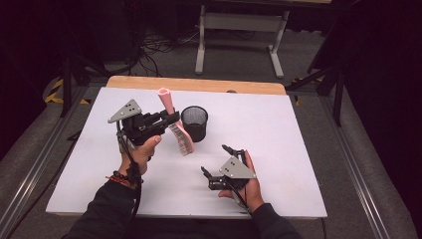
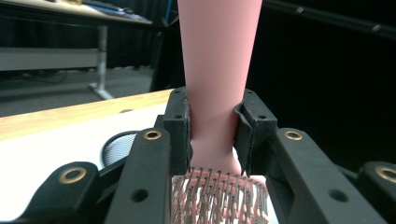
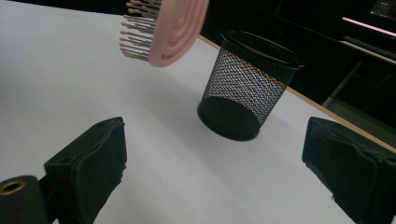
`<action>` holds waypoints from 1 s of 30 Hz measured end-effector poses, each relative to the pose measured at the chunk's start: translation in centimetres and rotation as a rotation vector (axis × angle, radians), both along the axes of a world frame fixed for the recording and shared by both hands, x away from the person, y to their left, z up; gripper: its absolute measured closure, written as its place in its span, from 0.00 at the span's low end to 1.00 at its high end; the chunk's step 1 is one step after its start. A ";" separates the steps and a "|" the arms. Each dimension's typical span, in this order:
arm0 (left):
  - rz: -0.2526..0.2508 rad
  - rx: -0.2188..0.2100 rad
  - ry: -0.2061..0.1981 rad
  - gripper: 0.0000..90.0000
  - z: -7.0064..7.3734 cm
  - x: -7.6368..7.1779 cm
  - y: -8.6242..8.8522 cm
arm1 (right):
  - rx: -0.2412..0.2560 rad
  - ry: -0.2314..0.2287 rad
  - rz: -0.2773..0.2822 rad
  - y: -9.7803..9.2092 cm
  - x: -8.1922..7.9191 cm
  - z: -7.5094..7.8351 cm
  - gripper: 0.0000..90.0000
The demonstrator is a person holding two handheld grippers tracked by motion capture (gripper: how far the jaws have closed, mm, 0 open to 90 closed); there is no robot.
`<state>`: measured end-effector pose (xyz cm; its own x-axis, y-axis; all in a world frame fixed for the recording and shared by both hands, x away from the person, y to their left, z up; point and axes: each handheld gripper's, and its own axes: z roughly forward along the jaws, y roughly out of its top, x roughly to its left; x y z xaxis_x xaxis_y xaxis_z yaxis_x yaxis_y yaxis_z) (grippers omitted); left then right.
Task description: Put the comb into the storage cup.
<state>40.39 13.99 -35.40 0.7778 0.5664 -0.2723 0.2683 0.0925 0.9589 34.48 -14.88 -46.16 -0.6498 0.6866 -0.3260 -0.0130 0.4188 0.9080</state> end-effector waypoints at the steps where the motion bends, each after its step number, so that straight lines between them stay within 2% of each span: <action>1: 0.000 0.000 0.000 0.77 0.0 0.0 0.0 | 0.005 -0.002 0.005 0.1 0.0 0.0 0.08; 4: -0.017 -0.048 0.013 0.77 -0.1 0.1 -1.0 | 0.026 -0.013 0.013 0.4 0.1 0.1 0.08; 9: -0.026 -0.059 0.029 0.77 -0.1 0.3 -1.8 | 0.065 -0.043 0.016 0.9 0.2 -0.1 0.09; 11: -0.021 -0.063 0.022 0.77 0.0 0.2 -2.0 | 0.083 -0.046 0.016 1.1 0.4 -0.1 0.10; 20: -0.042 -0.080 0.010 0.77 0.1 0.0 -2.9 | 0.094 -0.064 0.015 2.0 0.4 0.0 0.12; 25: -0.048 -0.112 0.026 0.77 -0.4 0.0 -3.1 | 0.107 -0.072 0.003 2.2 0.5 0.0 0.15; 28: -0.047 -0.145 0.036 0.77 -0.7 0.1 -2.9 | 0.119 -0.073 -0.001 2.3 0.5 0.0 0.17; 30: -0.045 -0.174 0.046 0.77 -0.9 0.1 -2.8 | 0.144 -0.064 0.000 2.2 0.5 0.1 0.17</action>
